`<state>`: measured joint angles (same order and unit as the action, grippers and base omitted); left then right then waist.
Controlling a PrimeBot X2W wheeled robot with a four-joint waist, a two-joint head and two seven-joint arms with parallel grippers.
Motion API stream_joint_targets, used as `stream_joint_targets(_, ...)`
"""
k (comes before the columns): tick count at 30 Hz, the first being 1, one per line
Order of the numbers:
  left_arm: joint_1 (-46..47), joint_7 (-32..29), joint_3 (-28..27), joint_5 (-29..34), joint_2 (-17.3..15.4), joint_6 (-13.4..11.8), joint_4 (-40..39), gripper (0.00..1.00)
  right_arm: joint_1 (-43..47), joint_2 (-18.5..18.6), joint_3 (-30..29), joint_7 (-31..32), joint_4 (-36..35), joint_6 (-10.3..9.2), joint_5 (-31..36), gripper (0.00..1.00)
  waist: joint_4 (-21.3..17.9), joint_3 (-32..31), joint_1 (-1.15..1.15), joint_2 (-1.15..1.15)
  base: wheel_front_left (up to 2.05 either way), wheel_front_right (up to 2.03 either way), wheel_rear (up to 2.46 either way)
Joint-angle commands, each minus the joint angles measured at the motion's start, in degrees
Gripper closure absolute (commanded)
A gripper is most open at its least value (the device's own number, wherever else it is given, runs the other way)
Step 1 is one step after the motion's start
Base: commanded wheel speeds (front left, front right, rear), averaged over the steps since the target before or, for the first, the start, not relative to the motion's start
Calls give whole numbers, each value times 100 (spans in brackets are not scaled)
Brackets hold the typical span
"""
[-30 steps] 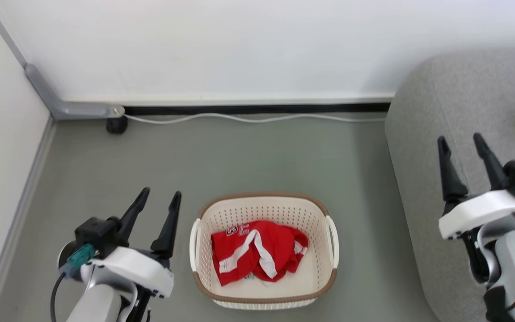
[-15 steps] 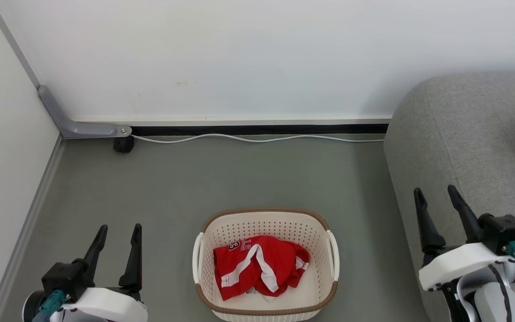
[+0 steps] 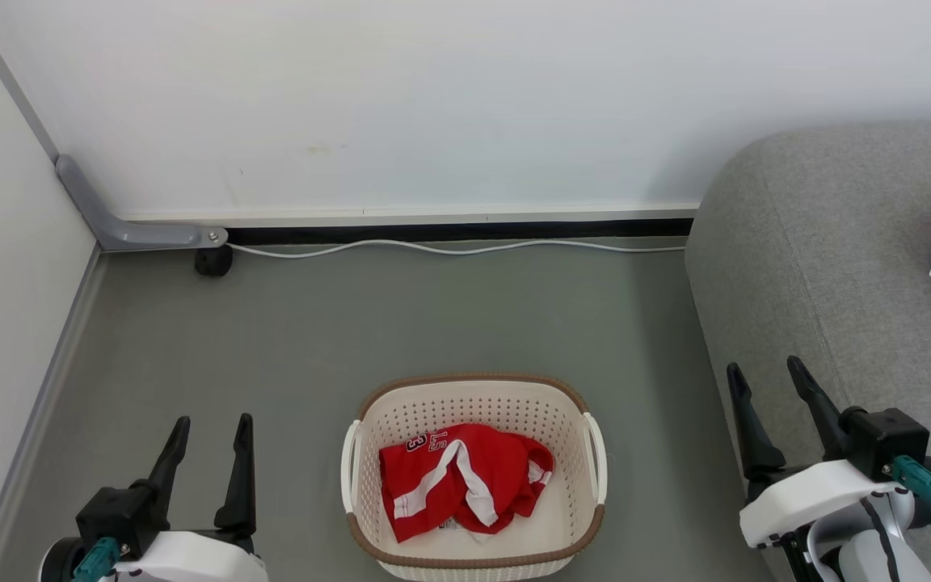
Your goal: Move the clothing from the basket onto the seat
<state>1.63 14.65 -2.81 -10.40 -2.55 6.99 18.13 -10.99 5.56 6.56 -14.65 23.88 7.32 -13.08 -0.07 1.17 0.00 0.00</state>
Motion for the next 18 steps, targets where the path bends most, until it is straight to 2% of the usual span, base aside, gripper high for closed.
stream_joint_targets(1, 157, 35, -191, 61, -41, -26, -136, 0, -67, 5, 145, -35, -141, 17, 41, 0, -12, -3, 0, 0, 0, 0, 0)
stream_joint_targets(18, 214, 35, -70, -34, -33, -6, -104, 0, -158, -28, 110, -35, -157, 17, 56, 0, -56, 110, 0, 0, 0, 0, 0)
